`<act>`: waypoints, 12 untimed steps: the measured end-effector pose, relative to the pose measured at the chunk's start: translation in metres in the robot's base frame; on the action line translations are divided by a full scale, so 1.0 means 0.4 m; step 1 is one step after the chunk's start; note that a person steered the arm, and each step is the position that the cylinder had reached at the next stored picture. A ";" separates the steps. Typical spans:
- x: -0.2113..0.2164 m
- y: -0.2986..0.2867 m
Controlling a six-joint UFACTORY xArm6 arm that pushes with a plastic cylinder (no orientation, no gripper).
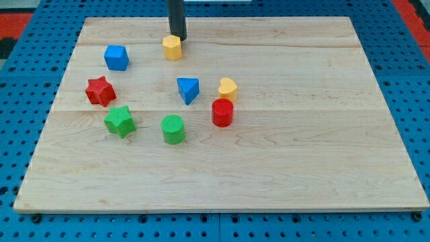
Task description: Nudge yellow hexagon up a bit
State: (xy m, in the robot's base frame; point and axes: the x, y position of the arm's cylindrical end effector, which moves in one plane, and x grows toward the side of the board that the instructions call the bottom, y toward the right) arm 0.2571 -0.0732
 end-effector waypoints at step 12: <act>-0.082 0.551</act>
State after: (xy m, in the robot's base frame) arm 0.2245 0.1472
